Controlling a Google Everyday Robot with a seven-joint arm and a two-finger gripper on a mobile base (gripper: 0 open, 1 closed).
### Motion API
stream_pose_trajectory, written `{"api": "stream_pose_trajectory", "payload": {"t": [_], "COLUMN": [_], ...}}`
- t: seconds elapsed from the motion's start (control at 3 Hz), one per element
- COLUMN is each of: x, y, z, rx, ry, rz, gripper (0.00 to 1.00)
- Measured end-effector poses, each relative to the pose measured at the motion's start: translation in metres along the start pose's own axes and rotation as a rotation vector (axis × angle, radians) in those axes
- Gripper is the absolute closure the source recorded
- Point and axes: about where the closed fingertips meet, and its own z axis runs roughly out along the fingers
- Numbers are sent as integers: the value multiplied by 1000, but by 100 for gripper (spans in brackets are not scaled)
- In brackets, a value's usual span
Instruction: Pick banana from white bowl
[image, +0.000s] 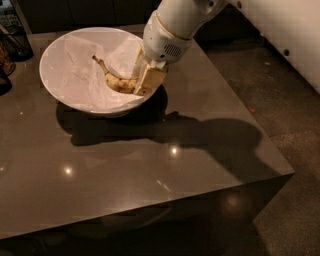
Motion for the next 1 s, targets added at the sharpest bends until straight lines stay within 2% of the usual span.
{"api": "stream_pose_trajectory", "payload": {"t": [0.33, 0.67, 1.0], "x": [-11, -20, -19], "y": [31, 75, 116], "z": [-17, -33, -41], "rx": [-16, -14, -9], "ry": [-4, -23, -27], "rz": [20, 88, 178], "gripper": [100, 100, 100]}}
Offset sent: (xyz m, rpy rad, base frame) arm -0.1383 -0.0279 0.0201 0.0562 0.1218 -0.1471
